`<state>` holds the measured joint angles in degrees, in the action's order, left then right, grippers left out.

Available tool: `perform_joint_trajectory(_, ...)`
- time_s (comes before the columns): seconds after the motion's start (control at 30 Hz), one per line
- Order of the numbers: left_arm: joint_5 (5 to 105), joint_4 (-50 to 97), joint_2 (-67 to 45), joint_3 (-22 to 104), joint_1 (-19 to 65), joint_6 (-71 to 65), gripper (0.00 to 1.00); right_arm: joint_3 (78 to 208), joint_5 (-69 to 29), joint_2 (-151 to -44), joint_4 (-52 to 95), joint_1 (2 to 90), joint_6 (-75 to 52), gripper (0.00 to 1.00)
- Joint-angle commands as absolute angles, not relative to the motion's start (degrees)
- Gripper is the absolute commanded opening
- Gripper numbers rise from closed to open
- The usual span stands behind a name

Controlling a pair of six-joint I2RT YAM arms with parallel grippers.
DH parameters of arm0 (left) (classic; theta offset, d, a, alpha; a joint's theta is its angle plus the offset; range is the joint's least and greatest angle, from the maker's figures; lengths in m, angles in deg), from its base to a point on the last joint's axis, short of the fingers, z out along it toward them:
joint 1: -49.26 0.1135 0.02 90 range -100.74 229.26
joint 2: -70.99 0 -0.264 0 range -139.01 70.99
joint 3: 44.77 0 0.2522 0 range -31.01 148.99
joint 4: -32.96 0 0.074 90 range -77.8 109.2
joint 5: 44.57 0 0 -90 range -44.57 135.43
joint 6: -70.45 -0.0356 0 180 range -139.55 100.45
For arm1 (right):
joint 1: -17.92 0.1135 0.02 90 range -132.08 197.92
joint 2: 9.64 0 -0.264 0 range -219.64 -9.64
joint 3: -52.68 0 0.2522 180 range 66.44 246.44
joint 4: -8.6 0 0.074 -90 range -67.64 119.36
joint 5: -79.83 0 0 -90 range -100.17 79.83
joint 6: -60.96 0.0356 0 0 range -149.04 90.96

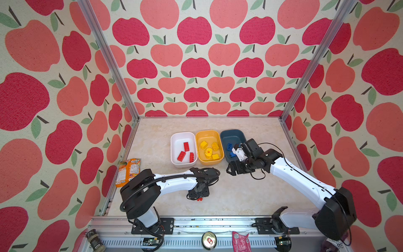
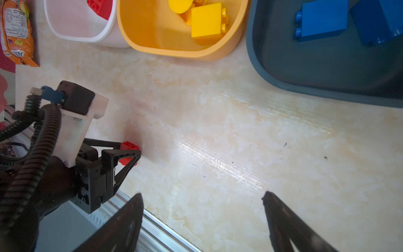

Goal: Sort the legos into containers by color
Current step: 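Grasp the small red brick with the left gripper while the right draws back, then carry the red brick into the white tray and open the left gripper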

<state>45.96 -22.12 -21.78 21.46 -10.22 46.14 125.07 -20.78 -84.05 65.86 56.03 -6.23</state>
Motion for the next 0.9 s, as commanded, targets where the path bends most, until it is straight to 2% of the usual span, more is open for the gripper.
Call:
perform_joint_trajectory(0.0, 46.7, -23.5, -23.1, 22.2, -10.6, 47.2, 0.49, 123.9, -21.2, -82.3, 67.0, 55.5, -5.7, 0.89)
perform_joint_trajectory(0.57, 43.9, -26.7, -19.0, 23.9, -10.3, 47.8, 0.21, 123.1, -22.3, -82.2, 66.0, 55.0, -4.6, 0.88)
perform_joint_trajectory(0.87, 41.9, -28.8, -13.5, 25.7, -7.3, 46.5, 0.15, 123.6, -22.3, -82.3, 66.0, 55.0, -4.4, 0.92)
